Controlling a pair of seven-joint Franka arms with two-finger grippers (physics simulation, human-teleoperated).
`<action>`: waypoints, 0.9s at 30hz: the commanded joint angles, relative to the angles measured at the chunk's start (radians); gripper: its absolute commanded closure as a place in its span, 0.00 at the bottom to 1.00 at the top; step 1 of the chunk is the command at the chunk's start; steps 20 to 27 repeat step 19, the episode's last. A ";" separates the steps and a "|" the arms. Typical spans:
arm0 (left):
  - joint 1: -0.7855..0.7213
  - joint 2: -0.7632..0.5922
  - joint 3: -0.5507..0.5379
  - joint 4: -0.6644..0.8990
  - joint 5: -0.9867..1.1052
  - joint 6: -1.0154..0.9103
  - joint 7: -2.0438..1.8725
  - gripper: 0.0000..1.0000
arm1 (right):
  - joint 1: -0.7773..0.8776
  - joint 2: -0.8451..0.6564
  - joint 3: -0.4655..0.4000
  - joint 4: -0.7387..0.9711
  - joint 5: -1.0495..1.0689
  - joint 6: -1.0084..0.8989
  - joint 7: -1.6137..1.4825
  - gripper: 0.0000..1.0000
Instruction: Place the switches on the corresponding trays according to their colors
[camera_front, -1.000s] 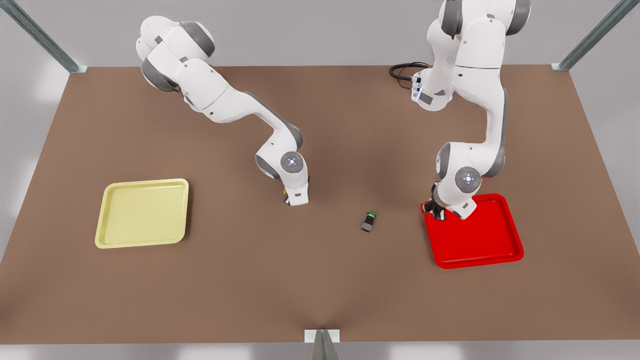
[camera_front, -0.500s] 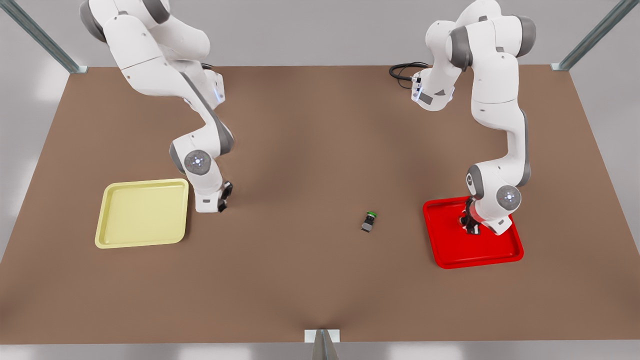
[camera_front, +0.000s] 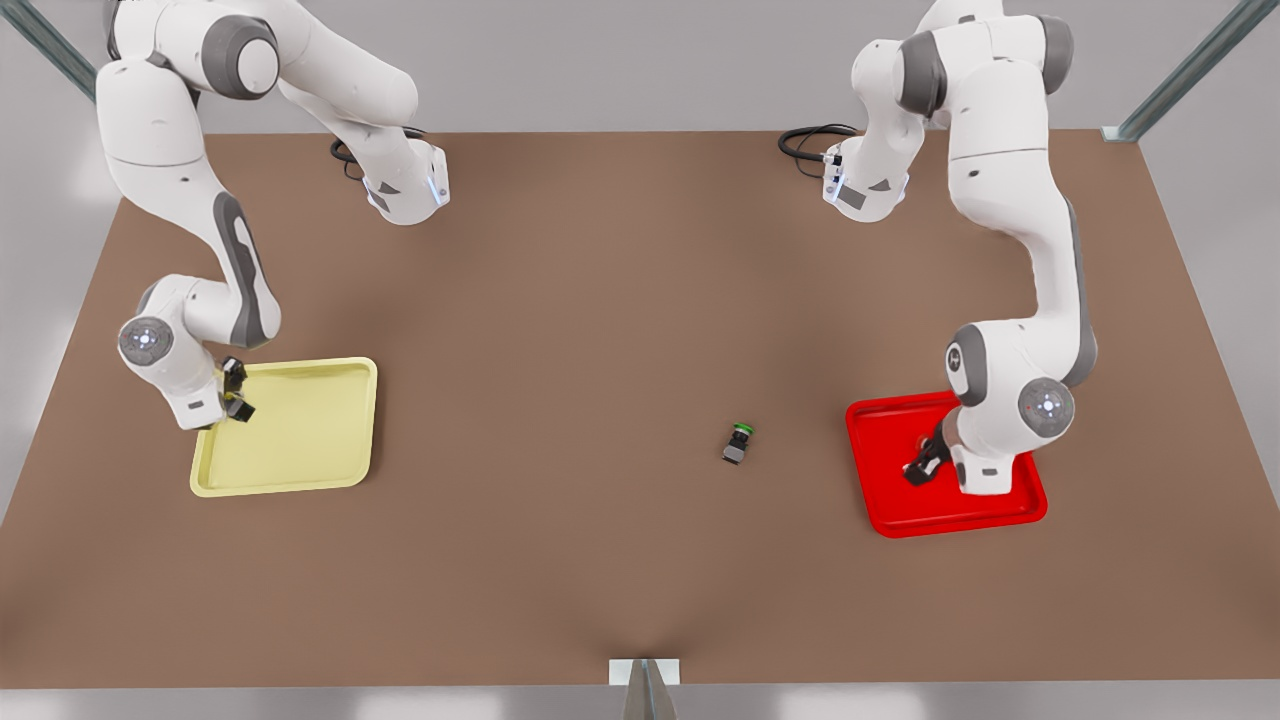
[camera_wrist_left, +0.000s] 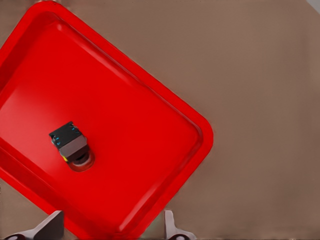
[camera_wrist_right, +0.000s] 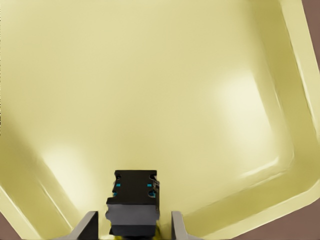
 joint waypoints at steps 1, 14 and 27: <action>0.000 -0.002 -0.002 0.037 0.001 -0.049 0.081 0.00 | 0.000 0.000 0.000 0.002 0.000 0.000 -0.001 0.01; 0.203 -0.226 -0.374 0.286 0.320 -0.312 0.506 0.00 | 0.227 -0.298 0.130 0.801 0.282 -1.121 1.231 0.00; 0.203 -0.226 -0.374 0.287 0.320 -0.312 0.503 0.00 | 0.216 -0.301 0.137 0.820 0.287 -1.146 1.229 0.00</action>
